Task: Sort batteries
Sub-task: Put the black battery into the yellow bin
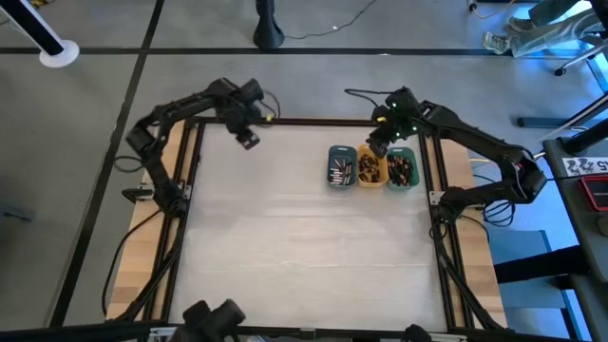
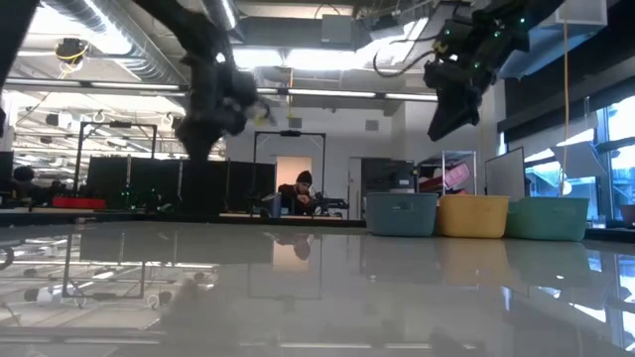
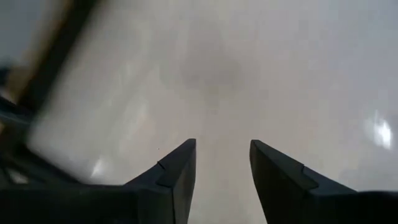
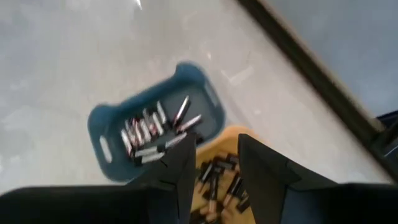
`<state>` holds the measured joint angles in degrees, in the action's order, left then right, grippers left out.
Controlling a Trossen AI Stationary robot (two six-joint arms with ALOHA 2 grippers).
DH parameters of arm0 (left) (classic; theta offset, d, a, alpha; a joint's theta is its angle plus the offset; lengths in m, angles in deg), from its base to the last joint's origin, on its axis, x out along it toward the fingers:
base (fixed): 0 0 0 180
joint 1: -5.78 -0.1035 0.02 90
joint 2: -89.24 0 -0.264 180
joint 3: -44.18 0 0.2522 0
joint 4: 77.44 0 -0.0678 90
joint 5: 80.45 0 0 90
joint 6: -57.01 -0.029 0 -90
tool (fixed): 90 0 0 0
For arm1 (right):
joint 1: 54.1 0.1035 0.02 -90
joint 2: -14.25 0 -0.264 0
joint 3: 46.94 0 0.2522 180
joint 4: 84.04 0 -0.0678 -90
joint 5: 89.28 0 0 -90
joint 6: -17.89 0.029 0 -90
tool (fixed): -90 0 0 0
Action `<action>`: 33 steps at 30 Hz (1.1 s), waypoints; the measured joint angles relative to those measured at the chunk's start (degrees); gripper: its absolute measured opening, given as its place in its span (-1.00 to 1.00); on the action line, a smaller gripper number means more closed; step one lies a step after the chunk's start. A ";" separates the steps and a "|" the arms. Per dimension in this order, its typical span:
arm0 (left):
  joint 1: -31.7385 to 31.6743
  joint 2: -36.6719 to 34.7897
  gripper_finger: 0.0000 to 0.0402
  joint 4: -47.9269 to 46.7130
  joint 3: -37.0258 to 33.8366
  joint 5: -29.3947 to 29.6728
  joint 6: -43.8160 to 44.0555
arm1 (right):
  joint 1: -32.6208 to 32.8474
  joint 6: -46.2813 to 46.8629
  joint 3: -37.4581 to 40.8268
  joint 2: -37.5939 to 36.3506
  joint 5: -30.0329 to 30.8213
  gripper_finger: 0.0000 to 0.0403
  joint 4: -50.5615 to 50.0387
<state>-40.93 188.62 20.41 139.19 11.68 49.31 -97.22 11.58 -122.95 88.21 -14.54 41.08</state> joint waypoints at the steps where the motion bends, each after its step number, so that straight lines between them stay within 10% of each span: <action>1: -0.18 1.60 -0.29 -2.65 -0.01 0.32 -1.33 | 0.00 0.01 0.69 0.01 -0.50 -0.39 -0.12; 13: 2.56 17.37 -0.29 -15.07 -0.09 25.14 -9.78 | 0.00 1.29 3.27 0.01 -0.91 -0.39 3.65; 33: 0.76 18.39 -0.22 -14.28 -4.01 25.16 -17.73 | 0.00 0.05 3.29 0.01 -0.91 -0.39 3.27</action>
<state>-40.17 207.02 6.13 135.18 36.84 31.58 -97.22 11.63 -119.66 88.23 -15.45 44.35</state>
